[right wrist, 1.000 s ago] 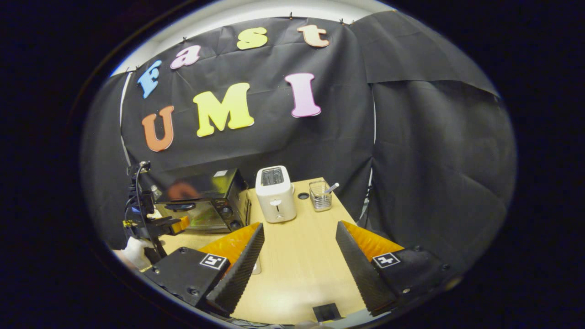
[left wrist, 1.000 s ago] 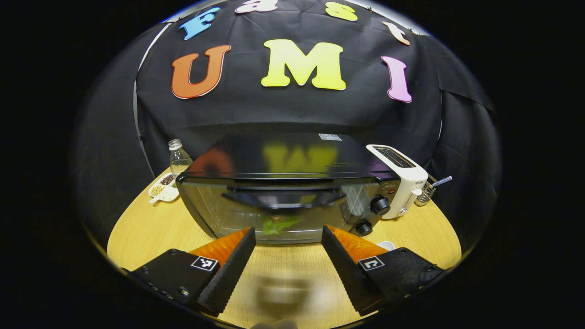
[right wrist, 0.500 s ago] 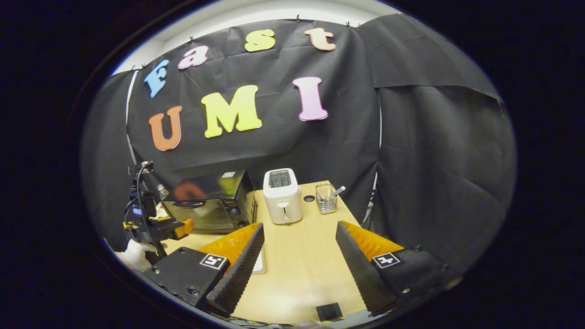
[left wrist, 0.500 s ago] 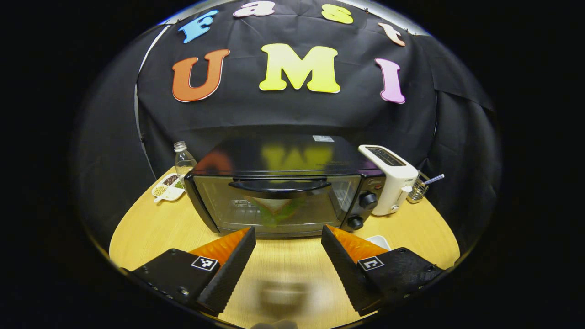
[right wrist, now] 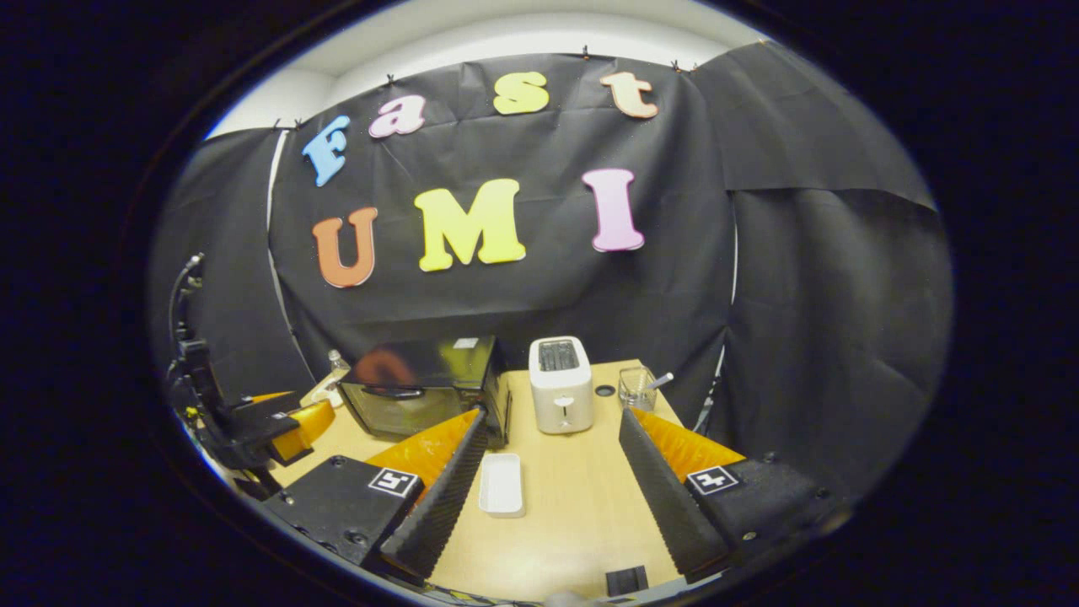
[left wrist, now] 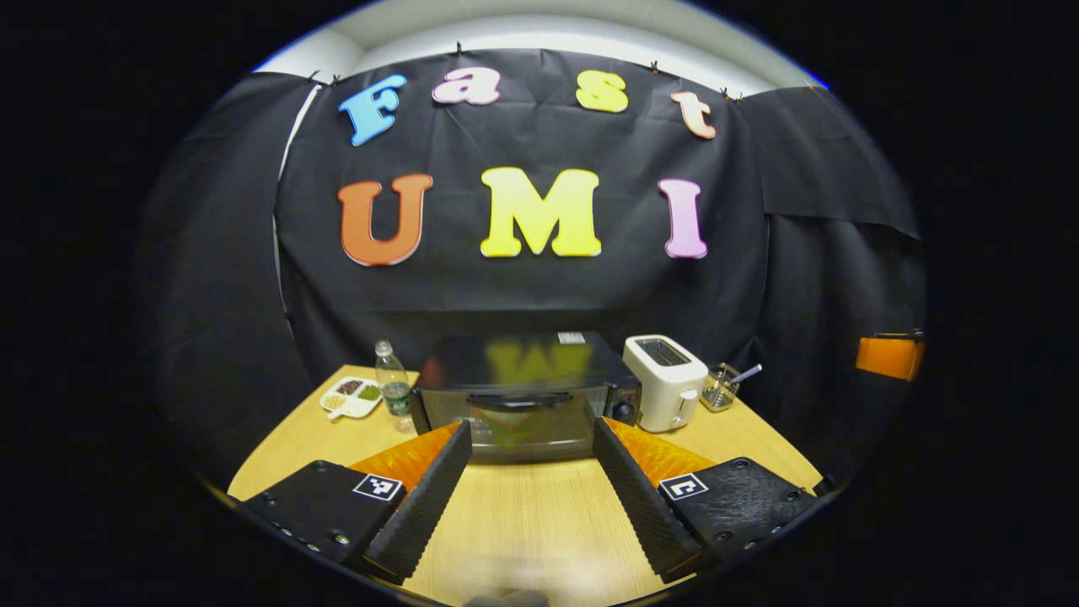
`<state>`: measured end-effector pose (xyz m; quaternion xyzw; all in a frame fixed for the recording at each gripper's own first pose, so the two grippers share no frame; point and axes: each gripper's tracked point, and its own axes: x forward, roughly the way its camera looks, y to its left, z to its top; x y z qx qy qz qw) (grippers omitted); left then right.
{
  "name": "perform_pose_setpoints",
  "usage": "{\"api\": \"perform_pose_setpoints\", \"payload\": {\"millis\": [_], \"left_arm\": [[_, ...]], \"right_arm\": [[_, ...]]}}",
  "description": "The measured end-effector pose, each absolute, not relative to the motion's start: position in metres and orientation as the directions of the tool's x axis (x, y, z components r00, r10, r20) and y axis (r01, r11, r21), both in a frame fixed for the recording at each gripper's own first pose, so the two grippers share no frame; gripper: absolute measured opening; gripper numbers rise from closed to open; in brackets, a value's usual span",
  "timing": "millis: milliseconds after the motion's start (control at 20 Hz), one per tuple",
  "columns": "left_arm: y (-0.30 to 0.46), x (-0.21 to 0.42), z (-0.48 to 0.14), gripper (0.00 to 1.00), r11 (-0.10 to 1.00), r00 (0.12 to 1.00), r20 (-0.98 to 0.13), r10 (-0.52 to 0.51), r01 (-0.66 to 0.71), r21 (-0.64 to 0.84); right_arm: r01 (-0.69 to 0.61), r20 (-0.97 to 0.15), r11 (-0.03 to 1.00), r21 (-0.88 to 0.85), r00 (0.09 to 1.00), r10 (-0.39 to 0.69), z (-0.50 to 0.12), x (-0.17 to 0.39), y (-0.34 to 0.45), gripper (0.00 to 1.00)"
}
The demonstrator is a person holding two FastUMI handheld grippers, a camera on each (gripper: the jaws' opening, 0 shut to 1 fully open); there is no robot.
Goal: Open the electric oven with the left hand, put the food in, and close the electric oven.
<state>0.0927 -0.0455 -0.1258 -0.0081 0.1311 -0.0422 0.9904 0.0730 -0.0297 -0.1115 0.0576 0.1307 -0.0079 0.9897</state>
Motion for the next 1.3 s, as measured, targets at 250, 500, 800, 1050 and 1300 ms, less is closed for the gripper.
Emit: {"api": "perform_pose_setpoints", "payload": {"millis": [250,500,800,1050,1300], "left_arm": [[-0.022,0.06,-0.039,0.95,0.999,0.992,-0.115,-0.05,0.048,-0.024],[-0.013,0.037,0.017,0.95,0.999,0.999,-0.019,-0.051,0.051,-0.019],[0.001,0.025,0.04,0.95,1.0,0.999,0.046,-0.012,0.012,0.012],[0.006,0.018,0.049,0.94,1.0,0.997,0.072,-0.029,0.029,0.004],[0.008,0.009,0.05,0.94,0.999,0.996,0.078,-0.048,0.048,-0.003]], "right_arm": [[-0.02,-0.138,0.993,0.114,0.99,0.036,-0.054,0.076,-0.006,0.9],[-0.034,-0.014,0.998,0.054,0.999,0.035,-0.001,0.066,0.013,0.9],[-0.046,0.034,0.998,0.043,0.998,0.044,0.02,0.05,0.028,0.89],[-0.031,0.032,0.998,0.051,0.999,0.029,0.024,0.04,0.033,1.0],[-0.022,0.05,0.999,0.048,0.999,0.019,0.034,0.026,0.039,1.0]]}}
